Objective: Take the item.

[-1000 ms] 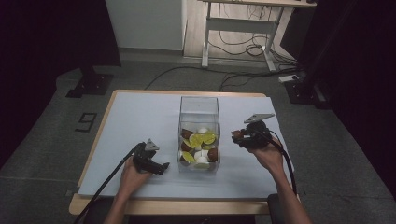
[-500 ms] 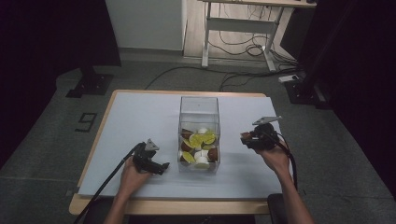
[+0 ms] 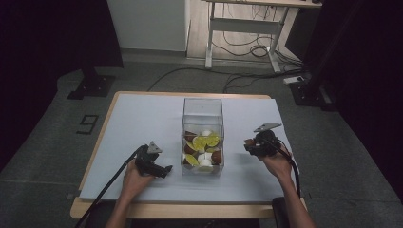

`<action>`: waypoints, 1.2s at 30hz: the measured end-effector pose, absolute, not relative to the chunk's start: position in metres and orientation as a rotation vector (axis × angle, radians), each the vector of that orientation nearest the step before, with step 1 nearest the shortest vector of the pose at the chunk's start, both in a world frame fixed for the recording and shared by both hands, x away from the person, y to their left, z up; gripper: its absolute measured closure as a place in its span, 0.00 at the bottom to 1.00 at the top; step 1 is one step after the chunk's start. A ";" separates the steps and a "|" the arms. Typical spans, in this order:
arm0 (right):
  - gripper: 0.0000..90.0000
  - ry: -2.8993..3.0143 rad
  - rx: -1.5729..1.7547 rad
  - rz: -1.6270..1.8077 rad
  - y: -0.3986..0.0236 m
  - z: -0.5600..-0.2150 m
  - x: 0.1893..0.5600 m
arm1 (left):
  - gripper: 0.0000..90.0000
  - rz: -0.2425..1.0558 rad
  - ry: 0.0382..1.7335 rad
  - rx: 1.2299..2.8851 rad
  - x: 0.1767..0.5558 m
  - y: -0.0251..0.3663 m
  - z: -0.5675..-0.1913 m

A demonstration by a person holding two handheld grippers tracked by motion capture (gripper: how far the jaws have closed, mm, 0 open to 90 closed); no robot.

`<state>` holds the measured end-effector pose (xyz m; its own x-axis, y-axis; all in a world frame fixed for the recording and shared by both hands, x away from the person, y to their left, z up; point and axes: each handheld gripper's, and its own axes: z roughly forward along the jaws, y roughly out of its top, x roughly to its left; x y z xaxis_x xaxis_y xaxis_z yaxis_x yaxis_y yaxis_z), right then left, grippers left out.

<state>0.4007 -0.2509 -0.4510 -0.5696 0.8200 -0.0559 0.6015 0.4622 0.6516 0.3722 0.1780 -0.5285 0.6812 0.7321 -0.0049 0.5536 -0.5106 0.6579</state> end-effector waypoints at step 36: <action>0.41 2.431 1.244 0.757 -0.243 -0.492 0.407 | 0.00 0.363 0.984 2.250 0.372 0.178 -0.529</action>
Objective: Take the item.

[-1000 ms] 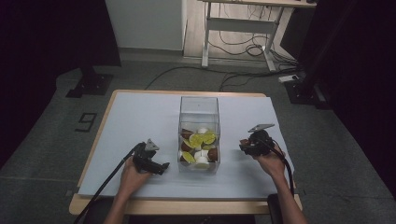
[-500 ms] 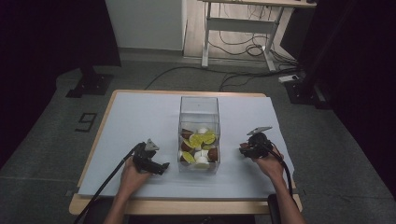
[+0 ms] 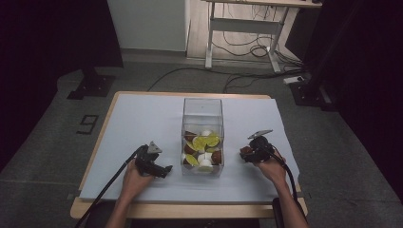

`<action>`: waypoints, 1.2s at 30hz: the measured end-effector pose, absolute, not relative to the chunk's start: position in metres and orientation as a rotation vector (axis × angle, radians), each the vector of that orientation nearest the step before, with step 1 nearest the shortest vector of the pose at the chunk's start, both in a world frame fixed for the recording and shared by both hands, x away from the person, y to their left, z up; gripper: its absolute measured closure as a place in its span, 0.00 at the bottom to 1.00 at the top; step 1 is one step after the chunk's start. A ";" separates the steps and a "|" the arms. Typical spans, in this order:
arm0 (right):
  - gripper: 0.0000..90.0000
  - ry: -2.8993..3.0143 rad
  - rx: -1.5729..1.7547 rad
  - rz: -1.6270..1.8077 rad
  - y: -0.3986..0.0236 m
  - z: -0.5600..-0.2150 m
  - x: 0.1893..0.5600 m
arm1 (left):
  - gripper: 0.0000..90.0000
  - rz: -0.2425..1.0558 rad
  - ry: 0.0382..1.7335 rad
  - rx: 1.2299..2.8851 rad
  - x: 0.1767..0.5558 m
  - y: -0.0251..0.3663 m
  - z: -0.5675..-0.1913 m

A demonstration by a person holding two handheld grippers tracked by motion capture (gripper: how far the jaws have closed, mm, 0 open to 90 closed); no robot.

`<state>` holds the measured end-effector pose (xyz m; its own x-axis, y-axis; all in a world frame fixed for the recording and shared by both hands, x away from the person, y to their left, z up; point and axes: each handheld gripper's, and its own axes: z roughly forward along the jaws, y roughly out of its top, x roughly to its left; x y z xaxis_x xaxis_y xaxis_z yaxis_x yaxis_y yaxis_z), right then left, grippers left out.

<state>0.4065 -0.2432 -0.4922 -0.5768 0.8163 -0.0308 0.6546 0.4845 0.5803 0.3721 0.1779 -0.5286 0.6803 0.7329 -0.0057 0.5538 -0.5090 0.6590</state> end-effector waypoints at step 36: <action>0.18 2.392 1.215 0.837 -0.250 -0.476 0.383 | 0.00 0.364 0.984 2.250 0.372 0.178 -0.529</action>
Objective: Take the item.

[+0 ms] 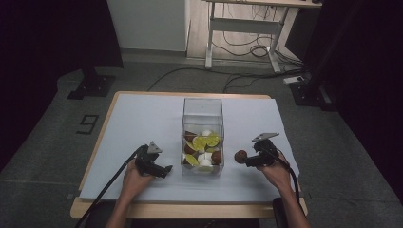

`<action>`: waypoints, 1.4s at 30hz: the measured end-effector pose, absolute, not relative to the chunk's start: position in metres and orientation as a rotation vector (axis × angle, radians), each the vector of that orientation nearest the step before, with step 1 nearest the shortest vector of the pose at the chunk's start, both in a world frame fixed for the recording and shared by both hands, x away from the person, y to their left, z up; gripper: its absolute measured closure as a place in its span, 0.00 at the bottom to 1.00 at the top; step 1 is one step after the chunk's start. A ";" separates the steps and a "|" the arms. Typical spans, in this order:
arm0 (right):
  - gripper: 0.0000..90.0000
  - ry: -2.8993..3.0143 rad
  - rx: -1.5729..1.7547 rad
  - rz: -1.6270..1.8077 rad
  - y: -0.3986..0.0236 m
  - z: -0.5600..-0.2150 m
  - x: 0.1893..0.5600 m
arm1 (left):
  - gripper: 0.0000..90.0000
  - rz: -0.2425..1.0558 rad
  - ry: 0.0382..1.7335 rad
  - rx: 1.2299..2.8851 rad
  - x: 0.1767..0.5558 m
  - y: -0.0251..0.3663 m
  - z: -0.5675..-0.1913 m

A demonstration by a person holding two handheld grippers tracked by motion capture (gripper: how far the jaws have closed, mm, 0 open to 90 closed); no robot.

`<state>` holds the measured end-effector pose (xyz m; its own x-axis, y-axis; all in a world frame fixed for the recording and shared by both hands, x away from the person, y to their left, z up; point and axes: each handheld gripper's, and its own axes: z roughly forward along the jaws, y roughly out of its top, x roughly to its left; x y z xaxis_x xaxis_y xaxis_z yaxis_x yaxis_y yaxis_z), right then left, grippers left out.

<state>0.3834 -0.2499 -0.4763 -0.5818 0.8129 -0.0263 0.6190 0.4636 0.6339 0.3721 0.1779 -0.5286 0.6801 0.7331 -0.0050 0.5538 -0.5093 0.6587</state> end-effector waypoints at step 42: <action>0.00 2.420 1.292 0.776 -0.259 -0.524 0.370 | 0.00 0.364 0.986 2.248 0.372 0.178 -0.529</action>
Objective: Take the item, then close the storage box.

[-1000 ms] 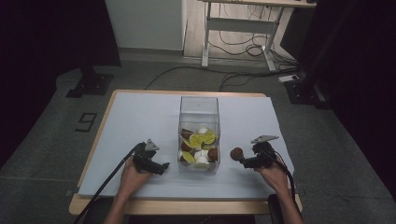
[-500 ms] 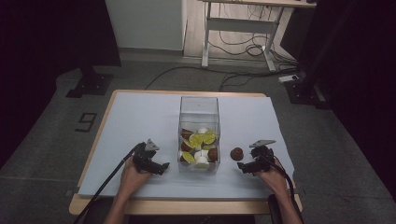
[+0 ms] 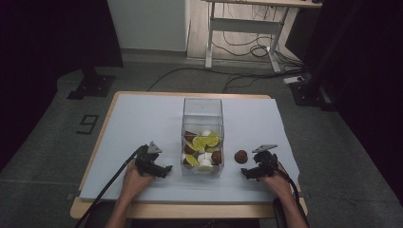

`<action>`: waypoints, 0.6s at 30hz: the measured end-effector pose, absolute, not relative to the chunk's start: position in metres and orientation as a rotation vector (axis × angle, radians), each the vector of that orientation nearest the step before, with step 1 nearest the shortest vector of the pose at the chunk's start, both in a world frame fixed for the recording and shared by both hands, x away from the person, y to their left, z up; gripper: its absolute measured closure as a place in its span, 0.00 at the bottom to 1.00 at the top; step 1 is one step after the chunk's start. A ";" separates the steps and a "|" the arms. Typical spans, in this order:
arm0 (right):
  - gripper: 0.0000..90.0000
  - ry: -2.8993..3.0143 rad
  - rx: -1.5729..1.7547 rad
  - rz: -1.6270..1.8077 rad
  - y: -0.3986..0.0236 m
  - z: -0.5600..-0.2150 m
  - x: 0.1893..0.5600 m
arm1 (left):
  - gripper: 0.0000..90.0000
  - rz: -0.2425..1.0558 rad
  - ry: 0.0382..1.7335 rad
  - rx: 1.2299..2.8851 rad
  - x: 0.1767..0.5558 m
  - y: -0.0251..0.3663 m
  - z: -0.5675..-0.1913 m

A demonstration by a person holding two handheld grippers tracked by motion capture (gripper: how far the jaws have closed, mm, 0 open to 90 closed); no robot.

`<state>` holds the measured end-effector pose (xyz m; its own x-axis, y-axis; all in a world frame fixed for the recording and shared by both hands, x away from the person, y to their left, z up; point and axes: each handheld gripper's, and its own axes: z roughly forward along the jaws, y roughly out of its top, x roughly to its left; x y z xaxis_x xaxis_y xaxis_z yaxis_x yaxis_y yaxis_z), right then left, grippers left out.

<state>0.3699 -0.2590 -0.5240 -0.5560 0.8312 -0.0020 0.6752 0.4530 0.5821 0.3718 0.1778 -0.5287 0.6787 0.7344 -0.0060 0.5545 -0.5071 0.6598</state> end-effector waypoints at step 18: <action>0.00 2.418 1.286 0.753 -0.258 -0.522 0.370 | 0.03 0.375 0.997 2.245 0.368 0.176 -0.526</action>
<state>0.3695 -0.2575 -0.5215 -0.5541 0.8322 -0.0177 0.6750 0.4617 0.5755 0.3680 0.1761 -0.5262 0.6708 0.7416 -0.0008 0.5576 -0.5036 0.6598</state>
